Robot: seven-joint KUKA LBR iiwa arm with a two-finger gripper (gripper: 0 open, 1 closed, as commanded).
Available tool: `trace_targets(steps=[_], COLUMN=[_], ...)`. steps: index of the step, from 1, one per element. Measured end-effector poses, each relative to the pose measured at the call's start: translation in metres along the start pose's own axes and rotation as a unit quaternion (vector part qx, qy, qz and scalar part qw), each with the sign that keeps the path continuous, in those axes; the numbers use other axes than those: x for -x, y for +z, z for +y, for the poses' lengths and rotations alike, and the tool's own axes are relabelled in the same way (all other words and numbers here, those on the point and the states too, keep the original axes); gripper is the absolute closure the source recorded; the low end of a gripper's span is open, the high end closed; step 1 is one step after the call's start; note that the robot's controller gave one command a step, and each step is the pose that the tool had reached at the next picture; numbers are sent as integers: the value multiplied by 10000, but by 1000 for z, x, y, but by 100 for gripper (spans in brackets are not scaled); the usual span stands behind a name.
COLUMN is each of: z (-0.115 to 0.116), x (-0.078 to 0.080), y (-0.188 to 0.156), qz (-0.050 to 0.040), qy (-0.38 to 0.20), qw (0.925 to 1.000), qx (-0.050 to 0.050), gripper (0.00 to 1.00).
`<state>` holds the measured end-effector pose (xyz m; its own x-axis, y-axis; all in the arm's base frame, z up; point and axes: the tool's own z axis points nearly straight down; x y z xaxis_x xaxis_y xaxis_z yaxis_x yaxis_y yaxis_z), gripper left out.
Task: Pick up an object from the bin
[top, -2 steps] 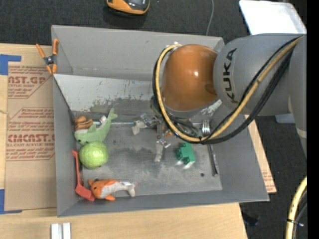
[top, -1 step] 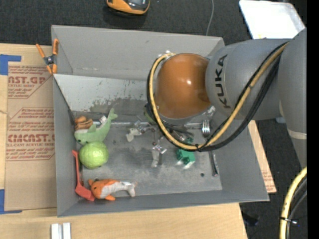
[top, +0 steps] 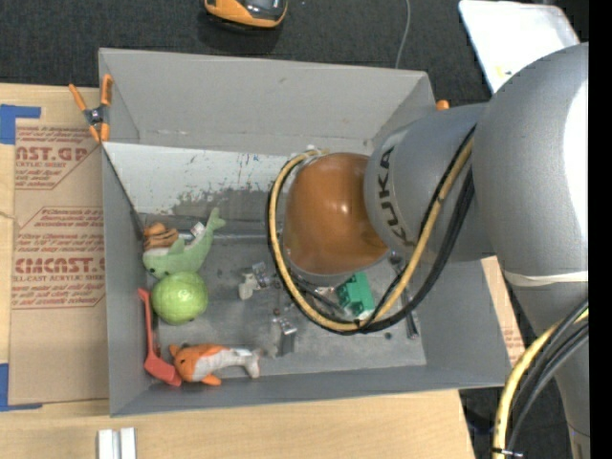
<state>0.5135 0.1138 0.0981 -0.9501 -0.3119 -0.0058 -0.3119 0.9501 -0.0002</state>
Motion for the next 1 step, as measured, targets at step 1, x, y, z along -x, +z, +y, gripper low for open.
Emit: trace_targets(steps=[1], z=[15], x=[2], y=[17], qz=[-20], qy=[-1920], qw=[9814], qx=[-6], gripper=[0])
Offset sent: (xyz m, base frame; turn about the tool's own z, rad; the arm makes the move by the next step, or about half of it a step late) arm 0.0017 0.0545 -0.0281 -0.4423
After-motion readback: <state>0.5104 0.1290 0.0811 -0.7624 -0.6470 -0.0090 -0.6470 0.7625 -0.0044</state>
